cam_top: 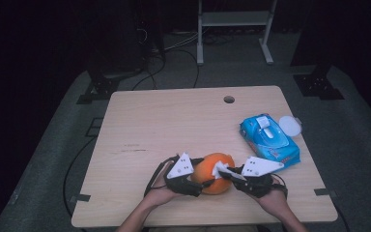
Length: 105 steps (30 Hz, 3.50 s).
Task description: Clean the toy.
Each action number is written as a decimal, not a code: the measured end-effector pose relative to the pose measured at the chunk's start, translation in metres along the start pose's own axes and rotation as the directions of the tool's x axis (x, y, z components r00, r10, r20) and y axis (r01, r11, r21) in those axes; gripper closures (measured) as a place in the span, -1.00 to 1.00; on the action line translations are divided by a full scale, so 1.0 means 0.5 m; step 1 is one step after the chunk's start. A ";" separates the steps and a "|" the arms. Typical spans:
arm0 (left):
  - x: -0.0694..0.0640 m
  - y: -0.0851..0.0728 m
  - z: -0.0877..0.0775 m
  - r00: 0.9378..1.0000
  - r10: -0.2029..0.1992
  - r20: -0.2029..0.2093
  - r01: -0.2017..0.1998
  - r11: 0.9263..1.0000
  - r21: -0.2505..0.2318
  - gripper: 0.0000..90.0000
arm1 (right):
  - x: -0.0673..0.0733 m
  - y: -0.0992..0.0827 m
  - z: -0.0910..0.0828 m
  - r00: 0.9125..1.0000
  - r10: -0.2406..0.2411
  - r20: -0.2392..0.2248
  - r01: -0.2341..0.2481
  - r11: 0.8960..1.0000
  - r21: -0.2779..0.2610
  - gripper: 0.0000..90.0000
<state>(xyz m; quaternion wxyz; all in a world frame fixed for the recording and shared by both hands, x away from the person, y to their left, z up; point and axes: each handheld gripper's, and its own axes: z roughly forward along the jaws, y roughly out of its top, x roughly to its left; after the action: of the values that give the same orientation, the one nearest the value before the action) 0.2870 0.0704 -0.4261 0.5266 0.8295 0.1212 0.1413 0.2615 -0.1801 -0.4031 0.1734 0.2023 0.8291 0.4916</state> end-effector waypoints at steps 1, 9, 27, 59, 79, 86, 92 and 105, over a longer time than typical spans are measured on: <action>-0.004 0.000 -0.001 1.000 0.027 -0.001 -0.027 1.000 0.008 -0.38 | 0.009 0.004 0.003 1.000 -0.015 -0.008 0.015 1.000 -0.004 0.79; 0.030 0.008 -0.009 0.987 -0.159 0.007 0.158 0.987 0.023 -0.76 | -0.028 -0.018 -0.006 0.998 0.036 0.049 -0.038 0.999 0.030 0.79; 0.023 0.004 -0.003 0.992 -0.118 0.034 0.116 0.991 0.066 -0.76 | -0.019 -0.013 -0.008 0.998 0.012 0.056 -0.014 0.999 0.038 0.79; 0.001 0.015 0.005 0.998 0.021 0.061 -0.024 0.999 0.042 -0.69 | -0.010 0.004 -0.019 0.997 -0.009 0.074 0.009 1.000 0.005 0.79; 0.030 0.002 -0.006 0.991 -0.133 -0.017 0.133 0.991 0.020 -0.37 | -0.022 -0.014 -0.006 0.996 0.049 0.074 -0.051 0.999 0.019 0.79; 0.020 0.006 -0.007 0.996 -0.093 -0.014 0.093 0.996 -0.002 -0.66 | -0.010 -0.006 0.007 0.998 0.033 0.061 -0.034 0.999 0.013 0.79; 0.003 0.004 0.005 0.999 0.005 -0.033 -0.004 0.999 0.040 -0.48 | -0.048 -0.026 -0.009 0.987 0.099 0.124 -0.102 0.995 0.017 0.79; -0.017 0.012 0.014 0.994 0.087 -0.061 -0.081 0.993 0.084 -0.43 | 0.039 0.022 0.018 1.000 0.001 0.014 -0.001 1.000 -0.015 0.79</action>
<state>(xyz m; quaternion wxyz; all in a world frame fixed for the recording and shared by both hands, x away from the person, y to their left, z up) 0.2818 0.0591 -0.4241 0.4820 0.8495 0.1088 0.1851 0.2509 -0.1585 -0.3993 0.1804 0.2048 0.8241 0.4963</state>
